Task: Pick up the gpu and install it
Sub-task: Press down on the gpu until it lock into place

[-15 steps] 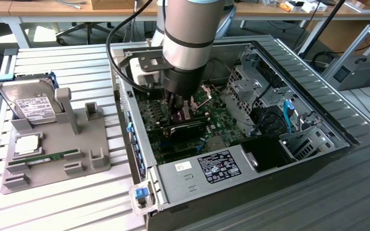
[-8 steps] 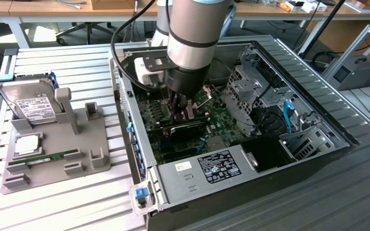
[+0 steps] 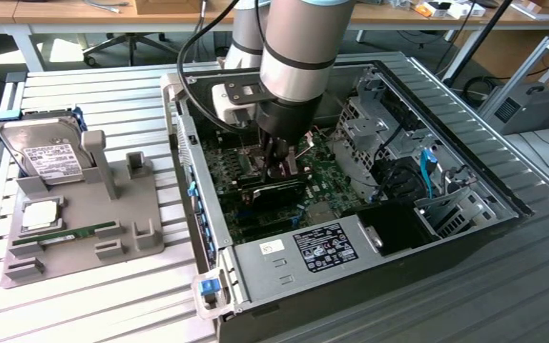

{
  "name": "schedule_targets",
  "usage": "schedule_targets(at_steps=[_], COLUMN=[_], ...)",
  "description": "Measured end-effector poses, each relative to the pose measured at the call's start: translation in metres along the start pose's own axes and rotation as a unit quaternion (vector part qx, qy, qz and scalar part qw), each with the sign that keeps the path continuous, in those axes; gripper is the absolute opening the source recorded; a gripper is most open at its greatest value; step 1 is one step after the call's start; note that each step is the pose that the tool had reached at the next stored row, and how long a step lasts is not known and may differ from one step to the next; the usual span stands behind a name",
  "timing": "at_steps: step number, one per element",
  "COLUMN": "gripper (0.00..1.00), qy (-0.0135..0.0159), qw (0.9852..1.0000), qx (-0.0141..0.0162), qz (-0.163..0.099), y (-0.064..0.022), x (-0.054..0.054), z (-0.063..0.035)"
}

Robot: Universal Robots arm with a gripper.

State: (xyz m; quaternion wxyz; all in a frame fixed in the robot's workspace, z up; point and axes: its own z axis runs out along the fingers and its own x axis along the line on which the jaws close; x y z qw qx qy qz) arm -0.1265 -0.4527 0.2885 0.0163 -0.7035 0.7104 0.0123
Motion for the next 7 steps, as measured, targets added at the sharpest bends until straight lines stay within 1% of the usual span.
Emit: schedule_targets(at_steps=[7], gripper=[0.11], qy=[0.0001], qw=[1.0000], qx=[0.0000], qz=[0.000], y=[0.0000], x=[0.0001], z=[0.0001])
